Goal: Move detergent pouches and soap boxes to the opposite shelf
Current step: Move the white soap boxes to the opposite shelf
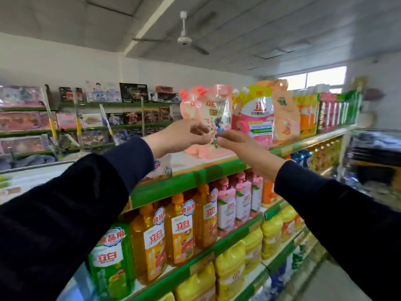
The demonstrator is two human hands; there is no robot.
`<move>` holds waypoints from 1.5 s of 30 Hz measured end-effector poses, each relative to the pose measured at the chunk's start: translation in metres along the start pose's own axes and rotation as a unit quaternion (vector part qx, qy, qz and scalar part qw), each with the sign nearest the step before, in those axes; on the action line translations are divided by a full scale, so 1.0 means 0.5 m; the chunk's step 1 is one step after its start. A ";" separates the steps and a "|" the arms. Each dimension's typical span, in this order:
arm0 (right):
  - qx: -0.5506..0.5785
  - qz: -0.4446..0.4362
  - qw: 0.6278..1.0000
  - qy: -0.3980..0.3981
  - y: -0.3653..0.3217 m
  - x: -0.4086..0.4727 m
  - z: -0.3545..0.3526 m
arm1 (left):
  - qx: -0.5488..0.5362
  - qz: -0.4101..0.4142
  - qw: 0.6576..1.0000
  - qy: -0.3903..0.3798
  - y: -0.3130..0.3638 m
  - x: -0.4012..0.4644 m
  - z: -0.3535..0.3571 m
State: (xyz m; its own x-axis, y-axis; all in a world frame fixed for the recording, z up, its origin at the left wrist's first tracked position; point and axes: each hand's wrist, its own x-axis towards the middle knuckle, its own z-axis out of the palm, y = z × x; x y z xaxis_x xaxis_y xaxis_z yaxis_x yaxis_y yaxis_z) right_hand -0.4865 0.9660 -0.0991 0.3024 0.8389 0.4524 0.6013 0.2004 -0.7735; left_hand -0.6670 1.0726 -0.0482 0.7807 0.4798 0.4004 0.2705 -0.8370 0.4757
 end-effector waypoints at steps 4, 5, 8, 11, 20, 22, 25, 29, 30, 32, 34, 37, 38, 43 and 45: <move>-0.065 0.013 0.994 0.091 0.002 -0.106 -0.068 | -0.059 0.064 0.995 -0.049 0.056 0.009 0.073; -0.084 0.025 0.988 0.127 0.003 -0.148 -0.092 | -0.073 0.091 0.991 -0.066 0.078 0.009 0.104; -0.100 0.053 0.974 0.196 0.005 -0.241 -0.136 | -0.110 0.127 0.982 -0.090 0.112 0.005 0.173; -0.133 0.101 0.953 0.255 0.002 -0.359 -0.184 | -0.145 0.162 0.966 -0.137 0.167 -0.002 0.256; -0.264 0.217 0.854 0.392 -0.118 -0.791 -0.351 | -0.281 0.279 0.879 -0.266 0.510 -0.086 0.487; -0.282 0.236 0.827 0.425 -0.159 -0.878 -0.384 | -0.299 0.306 0.856 -0.290 0.598 -0.118 0.520; -0.321 0.272 0.782 0.459 -0.225 -1.008 -0.424 | -0.327 0.350 0.820 -0.313 0.737 -0.174 0.567; -0.361 0.337 0.723 0.483 -0.311 -1.188 -0.476 | -0.351 0.406 0.764 -0.358 0.933 -0.269 0.627; -0.369 0.352 0.709 0.487 -0.331 -1.226 -0.485 | -0.356 0.421 0.751 -0.364 0.977 -0.292 0.640; -0.389 0.374 0.681 0.496 -0.371 -1.306 -0.504 | -0.366 0.448 0.725 -0.374 1.066 -0.342 0.665; -0.406 0.400 0.652 0.500 -0.413 -1.381 -0.521 | -0.374 0.469 0.701 -0.385 1.150 -0.397 0.685; -0.402 0.430 0.624 0.515 -0.479 -1.486 -0.540 | -0.387 0.495 0.663 -0.405 1.274 -0.486 0.709; -0.399 0.436 0.615 0.522 -0.498 -1.513 -0.542 | -0.388 0.505 0.653 -0.410 1.309 -0.511 0.716; -0.464 0.485 0.546 0.501 -0.590 -1.645 -0.552 | -0.404 0.547 0.601 -0.420 1.470 -0.634 0.734; -0.465 0.508 0.525 0.500 -0.621 -1.687 -0.563 | -0.404 0.561 0.586 -0.422 1.522 -0.671 0.743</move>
State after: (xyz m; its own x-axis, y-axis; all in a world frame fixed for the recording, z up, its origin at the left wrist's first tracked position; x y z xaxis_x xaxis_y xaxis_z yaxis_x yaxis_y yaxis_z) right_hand -0.7198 0.0536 -0.1156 0.7745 -0.5041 0.3822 -0.2854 -0.8176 -0.5001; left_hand -0.5137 0.1767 -0.1115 0.3035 -0.8408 0.4482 -0.7690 0.0616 0.6362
